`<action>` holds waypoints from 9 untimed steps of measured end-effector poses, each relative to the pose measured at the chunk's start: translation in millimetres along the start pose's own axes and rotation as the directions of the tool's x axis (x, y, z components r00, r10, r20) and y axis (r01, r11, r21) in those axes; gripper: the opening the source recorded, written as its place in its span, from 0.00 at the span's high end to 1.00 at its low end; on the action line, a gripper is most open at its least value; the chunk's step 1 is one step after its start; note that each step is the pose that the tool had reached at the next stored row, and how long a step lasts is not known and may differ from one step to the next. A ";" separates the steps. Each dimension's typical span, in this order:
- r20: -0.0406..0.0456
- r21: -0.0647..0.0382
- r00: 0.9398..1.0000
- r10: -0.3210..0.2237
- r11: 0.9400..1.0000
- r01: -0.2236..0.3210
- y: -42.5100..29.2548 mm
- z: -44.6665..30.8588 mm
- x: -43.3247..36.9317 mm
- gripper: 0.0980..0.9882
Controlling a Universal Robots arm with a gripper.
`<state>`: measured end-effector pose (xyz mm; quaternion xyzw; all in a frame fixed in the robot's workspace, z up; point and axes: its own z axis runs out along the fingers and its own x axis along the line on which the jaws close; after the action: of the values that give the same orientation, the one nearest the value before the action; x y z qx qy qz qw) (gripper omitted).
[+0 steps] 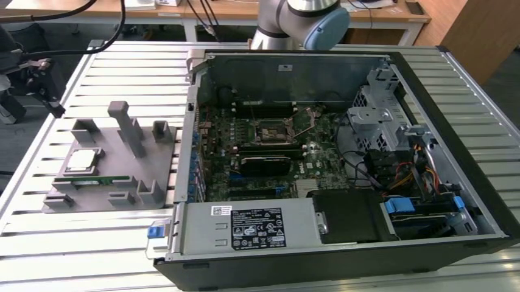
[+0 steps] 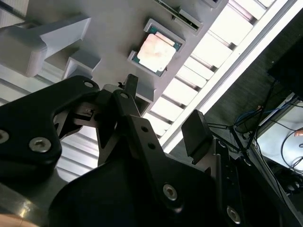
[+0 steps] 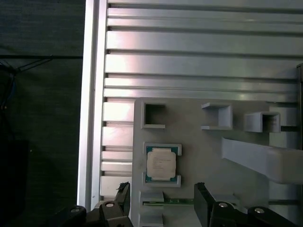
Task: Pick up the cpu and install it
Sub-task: 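Pick up the cpu and move it towards the insertion slot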
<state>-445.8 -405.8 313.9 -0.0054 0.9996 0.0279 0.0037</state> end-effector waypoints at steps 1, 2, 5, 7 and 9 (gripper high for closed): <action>0.000 0.000 1.000 0.000 1.000 0.000 0.0 0.6 0.0 0.38; 0.000 0.000 1.000 0.000 1.000 0.000 -0.1 1.1 0.0 0.38; 0.000 0.000 1.000 -0.001 1.000 0.001 -0.2 3.0 0.0 0.38; 0.000 0.000 1.000 -0.002 1.000 0.002 -0.2 4.1 0.0 0.38; 0.000 0.000 1.000 -0.002 1.000 0.002 -0.3 5.1 0.0 0.38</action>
<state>-445.8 -405.9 308.8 -0.0065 0.9996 0.0279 0.0035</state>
